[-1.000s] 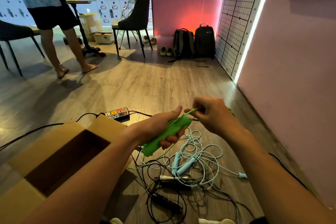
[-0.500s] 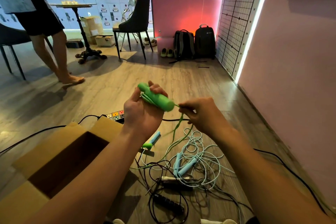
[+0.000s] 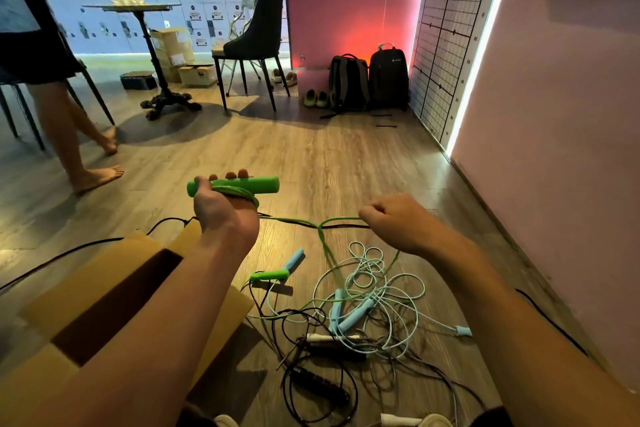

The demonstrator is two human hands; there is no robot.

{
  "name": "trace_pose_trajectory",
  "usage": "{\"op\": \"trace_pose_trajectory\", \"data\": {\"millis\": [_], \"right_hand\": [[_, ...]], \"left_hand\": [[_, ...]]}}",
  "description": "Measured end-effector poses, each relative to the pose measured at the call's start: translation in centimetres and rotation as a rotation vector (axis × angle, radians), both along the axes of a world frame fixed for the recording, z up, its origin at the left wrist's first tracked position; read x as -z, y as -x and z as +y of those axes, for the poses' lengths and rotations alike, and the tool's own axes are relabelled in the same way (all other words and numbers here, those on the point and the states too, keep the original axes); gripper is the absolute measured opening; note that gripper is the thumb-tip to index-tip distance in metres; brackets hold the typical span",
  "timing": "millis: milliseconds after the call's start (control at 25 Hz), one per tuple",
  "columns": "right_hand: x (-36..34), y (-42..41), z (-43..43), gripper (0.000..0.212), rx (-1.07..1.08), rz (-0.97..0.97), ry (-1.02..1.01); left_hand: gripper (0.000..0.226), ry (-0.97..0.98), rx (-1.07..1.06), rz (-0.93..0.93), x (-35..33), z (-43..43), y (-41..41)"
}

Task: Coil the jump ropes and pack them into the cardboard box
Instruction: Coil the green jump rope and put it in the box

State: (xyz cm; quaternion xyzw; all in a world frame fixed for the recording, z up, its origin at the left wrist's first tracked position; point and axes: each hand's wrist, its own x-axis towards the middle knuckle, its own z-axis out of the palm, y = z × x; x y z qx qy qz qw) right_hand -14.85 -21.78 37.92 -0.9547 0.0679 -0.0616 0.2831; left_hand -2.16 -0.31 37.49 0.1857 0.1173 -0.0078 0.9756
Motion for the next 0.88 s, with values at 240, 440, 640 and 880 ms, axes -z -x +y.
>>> {"op": "trace_pose_trajectory", "data": {"millis": [240,440,640,880], "right_hand": [[-0.2,0.7,-1.3,0.014,-0.072,-0.194,-0.059],[-1.2,1.1,-1.7,0.043,0.091,-0.38,-0.059],[-2.2,2.0,-2.2,0.047,0.138,-0.443,-0.45],[-1.4,1.6,-3.1,0.04,0.337,-0.588,-0.397]], "left_hand": [[0.027,-0.136,-0.082,0.019,0.7,1.6,-1.1],[0.029,-0.905,0.011,-0.203,2.1,1.7,-0.3],[0.033,-1.575,0.394,-0.441,5.1,1.5,-1.0],[0.082,-1.623,1.142,-0.332,4.7,1.7,1.6]]}}
